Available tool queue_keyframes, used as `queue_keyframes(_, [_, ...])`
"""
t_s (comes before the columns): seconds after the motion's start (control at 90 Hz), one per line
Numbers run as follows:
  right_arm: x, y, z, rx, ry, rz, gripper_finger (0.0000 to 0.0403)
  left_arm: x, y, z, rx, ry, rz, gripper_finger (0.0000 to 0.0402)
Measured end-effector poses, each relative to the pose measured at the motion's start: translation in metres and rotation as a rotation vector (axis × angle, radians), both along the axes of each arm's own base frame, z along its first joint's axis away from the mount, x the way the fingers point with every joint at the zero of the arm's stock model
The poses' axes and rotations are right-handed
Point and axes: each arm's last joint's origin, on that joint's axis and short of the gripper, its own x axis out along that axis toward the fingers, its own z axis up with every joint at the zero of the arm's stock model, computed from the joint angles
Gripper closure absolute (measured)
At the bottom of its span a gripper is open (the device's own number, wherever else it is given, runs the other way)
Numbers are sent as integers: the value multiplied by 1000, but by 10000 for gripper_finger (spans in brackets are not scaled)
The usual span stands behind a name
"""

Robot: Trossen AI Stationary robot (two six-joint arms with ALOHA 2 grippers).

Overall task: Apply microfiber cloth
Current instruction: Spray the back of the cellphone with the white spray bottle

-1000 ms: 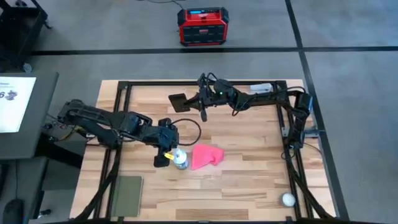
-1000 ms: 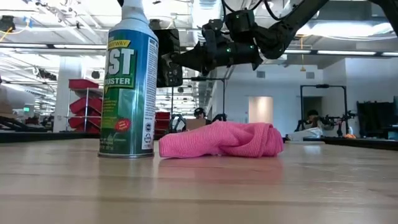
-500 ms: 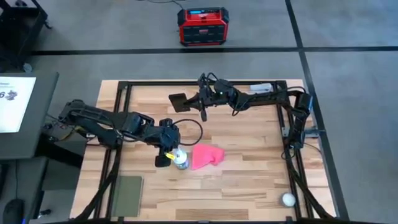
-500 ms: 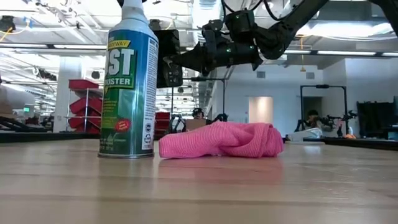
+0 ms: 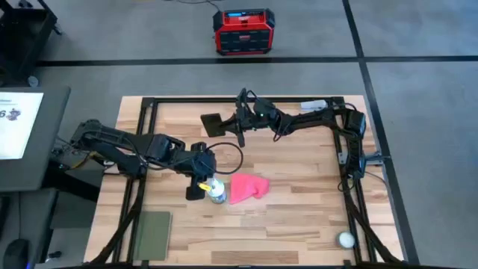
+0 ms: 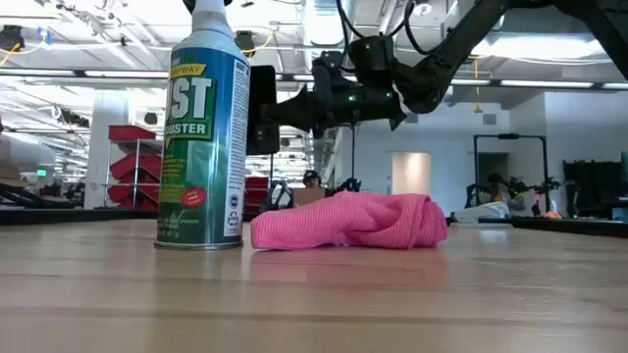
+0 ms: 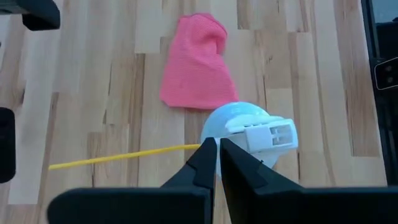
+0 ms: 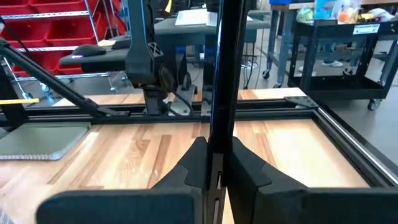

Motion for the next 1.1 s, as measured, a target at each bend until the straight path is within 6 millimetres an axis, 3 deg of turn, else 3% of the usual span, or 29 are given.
queue_keyframes(0.6, [1,2,0,1,3,5,385,6,7,-6,-19,31,6,402])
queue_keyframes(1.1, [1,2,0,1,3,9,385,6,2,4,-47,3,-20,402])
